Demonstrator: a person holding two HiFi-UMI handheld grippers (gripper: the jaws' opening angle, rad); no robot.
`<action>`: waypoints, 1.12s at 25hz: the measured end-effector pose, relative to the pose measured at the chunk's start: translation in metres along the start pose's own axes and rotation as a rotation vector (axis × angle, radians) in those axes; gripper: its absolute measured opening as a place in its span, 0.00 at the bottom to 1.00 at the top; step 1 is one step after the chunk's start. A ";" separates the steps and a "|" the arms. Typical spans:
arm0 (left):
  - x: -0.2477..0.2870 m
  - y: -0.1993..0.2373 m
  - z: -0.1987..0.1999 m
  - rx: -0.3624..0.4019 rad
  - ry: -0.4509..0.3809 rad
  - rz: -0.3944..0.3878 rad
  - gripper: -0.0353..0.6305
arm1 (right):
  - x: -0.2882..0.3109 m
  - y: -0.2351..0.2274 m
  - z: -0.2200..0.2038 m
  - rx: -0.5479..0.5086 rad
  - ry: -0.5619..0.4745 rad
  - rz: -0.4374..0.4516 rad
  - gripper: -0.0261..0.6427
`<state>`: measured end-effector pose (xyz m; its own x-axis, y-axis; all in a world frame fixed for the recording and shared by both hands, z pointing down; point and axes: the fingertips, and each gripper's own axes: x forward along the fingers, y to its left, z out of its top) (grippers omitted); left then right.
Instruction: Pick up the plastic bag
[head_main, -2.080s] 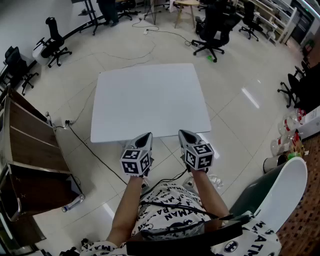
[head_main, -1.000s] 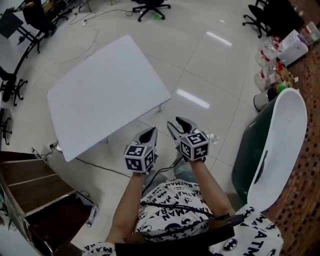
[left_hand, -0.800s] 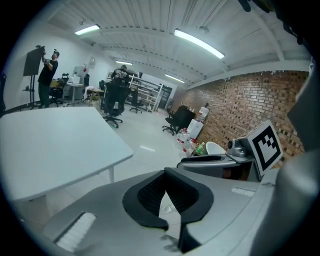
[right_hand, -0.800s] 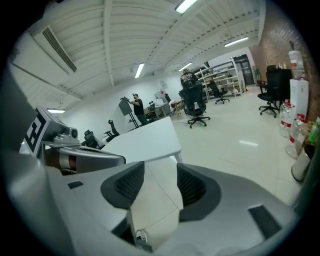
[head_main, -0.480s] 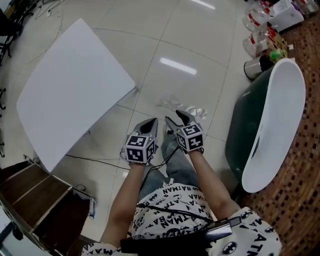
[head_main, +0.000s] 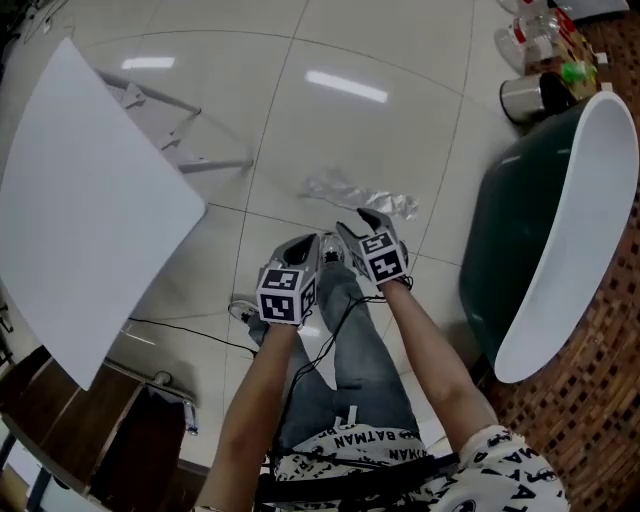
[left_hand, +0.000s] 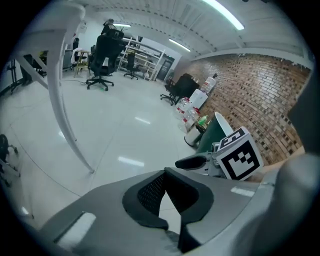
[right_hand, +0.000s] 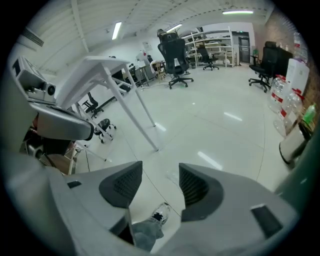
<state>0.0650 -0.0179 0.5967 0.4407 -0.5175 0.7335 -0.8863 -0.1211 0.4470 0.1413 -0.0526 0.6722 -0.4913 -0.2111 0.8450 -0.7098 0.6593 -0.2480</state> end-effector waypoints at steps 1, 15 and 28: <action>0.017 0.005 -0.006 -0.003 0.014 -0.003 0.05 | 0.016 -0.010 -0.008 0.005 0.016 -0.001 0.41; 0.214 0.102 -0.124 -0.065 0.149 0.025 0.05 | 0.245 -0.089 -0.139 -0.045 0.191 0.011 0.41; 0.267 0.158 -0.174 -0.085 0.167 0.037 0.05 | 0.366 -0.121 -0.168 -0.188 0.226 0.012 0.41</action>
<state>0.0672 -0.0276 0.9524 0.4315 -0.3714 0.8221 -0.8903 -0.0288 0.4544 0.1322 -0.0885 1.0914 -0.3596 -0.0504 0.9318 -0.5882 0.7875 -0.1843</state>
